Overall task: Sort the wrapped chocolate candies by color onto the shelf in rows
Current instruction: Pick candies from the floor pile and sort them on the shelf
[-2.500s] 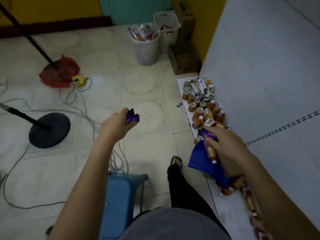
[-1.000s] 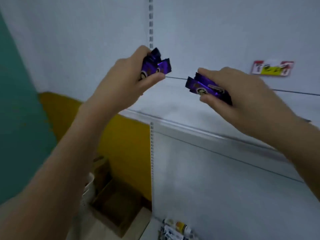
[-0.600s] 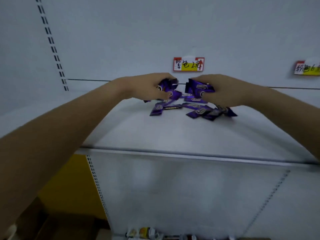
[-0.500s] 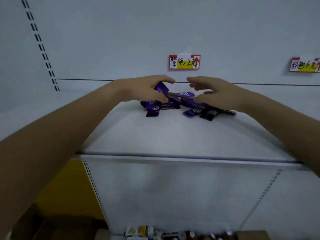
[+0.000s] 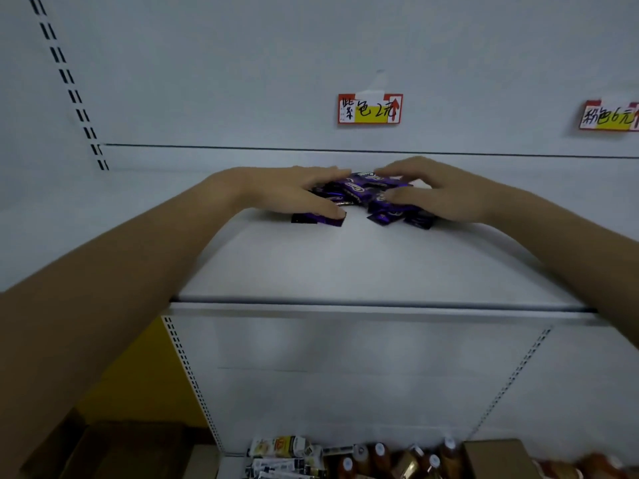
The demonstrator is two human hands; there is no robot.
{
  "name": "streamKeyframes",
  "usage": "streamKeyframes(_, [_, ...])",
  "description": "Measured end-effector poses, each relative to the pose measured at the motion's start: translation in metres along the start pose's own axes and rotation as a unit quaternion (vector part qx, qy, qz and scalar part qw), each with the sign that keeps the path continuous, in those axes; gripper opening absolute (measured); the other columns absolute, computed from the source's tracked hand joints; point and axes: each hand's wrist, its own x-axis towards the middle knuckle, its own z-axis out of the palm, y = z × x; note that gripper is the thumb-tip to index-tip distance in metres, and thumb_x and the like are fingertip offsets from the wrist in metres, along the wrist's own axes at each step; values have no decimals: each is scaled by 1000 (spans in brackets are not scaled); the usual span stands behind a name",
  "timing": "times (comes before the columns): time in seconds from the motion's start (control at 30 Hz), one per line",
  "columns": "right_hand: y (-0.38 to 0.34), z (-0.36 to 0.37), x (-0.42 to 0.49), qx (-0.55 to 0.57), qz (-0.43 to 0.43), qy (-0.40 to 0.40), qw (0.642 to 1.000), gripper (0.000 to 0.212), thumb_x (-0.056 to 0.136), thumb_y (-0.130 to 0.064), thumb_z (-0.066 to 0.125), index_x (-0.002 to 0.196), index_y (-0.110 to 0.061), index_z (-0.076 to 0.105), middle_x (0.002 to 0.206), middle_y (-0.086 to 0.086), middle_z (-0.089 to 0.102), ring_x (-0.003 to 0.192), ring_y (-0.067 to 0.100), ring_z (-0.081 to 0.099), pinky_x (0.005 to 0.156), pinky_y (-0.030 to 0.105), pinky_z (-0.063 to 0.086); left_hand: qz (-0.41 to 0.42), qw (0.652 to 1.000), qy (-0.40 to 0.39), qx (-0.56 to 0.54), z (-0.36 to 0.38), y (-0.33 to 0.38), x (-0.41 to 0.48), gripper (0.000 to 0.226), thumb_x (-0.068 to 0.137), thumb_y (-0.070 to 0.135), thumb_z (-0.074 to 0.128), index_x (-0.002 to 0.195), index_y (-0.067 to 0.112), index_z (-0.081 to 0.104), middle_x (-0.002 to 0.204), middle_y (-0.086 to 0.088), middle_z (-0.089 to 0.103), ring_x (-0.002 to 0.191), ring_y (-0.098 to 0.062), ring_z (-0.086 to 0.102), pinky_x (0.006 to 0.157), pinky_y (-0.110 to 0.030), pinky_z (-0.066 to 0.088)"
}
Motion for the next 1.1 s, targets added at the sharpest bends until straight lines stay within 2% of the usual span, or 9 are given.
streamKeyframes(0.13, [-3, 0, -1, -83, -41, 52, 994, 62, 86, -57, 49, 143, -34, 38, 154, -1, 27, 141, 13, 23, 114, 31, 19, 16, 988, 138, 73, -5, -1, 0, 74, 88, 65, 44, 150, 32, 21, 159, 7, 13, 146, -14, 10, 114, -26, 8])
streamKeyframes(0.23, [-16, -4, -5, -157, -85, 94, 979, 73, 84, -67, 46, 145, -30, 34, 155, 3, 27, 142, 19, 24, 114, 33, 17, 7, 943, 250, 220, -14, -1, -4, 65, 93, 57, 37, 148, 23, 31, 157, -4, 25, 143, -27, 23, 116, -43, 22])
streamKeyframes(0.33, [-32, -2, -19, -201, -112, 137, 964, 83, 79, -71, 35, 148, -24, 29, 152, 3, 33, 138, 24, 30, 112, 35, 21, 5, 904, 334, 265, -19, 14, -27, 54, 96, 46, 39, 142, 18, 40, 150, -8, 38, 134, -32, 36, 105, -46, 33])
streamKeyframes(0.5, [-59, 27, -73, -232, -169, 223, 932, 75, 86, -65, 32, 146, -19, 33, 147, 8, 40, 134, 29, 36, 112, 46, 22, 7, 867, 422, 265, 8, 33, -102, 45, 96, 38, 42, 137, 19, 46, 138, -8, 49, 124, -31, 45, 97, -46, 37])
streamKeyframes(0.57, [-72, 46, -98, -221, -167, 250, 928, 71, 89, -63, 33, 146, -20, 33, 148, 8, 39, 136, 30, 34, 114, 51, 18, 16, 859, 456, 230, 29, 33, -139, 45, 97, 39, 38, 136, 20, 47, 137, -5, 52, 123, -28, 47, 97, -42, 38])
streamKeyframes(0.7, [-85, 111, -159, -205, -178, 299, 915, 59, 96, -52, 43, 141, -13, 43, 142, 12, 46, 131, 34, 40, 108, 56, 27, 21, 847, 512, 139, 95, 16, -219, 43, 97, 36, 38, 134, 19, 51, 134, -1, 55, 122, -22, 49, 100, -31, 36])
streamKeyframes(0.83, [-82, 213, -237, -143, -118, 268, 945, 52, 95, -44, 50, 135, -12, 50, 136, 13, 51, 125, 32, 48, 104, 56, 32, -51, 866, 489, 95, 188, -12, -291, 38, 97, 31, 42, 130, 17, 55, 129, -3, 59, 118, -20, 52, 95, -26, 38])
streamKeyframes(0.97, [-65, 315, -308, -109, -38, 140, 983, 53, 93, -45, 51, 134, -12, 52, 131, 14, 57, 119, 31, 54, 99, 51, 40, -133, 907, 392, 72, 292, -42, -338, 35, 94, 28, 48, 125, 14, 58, 122, -9, 63, 111, -29, 56, 85, -40, 46])
streamKeyframes(1.1, [-34, 394, -359, -99, 49, -1, 994, 53, 91, -49, 45, 130, -15, 55, 122, 8, 63, 106, 32, 59, 89, 45, 47, -190, 947, 257, 37, 385, -69, -357, 33, 92, 33, 44, 116, 17, 61, 105, -9, 68, 94, -31, 62, 72, -44, 53])
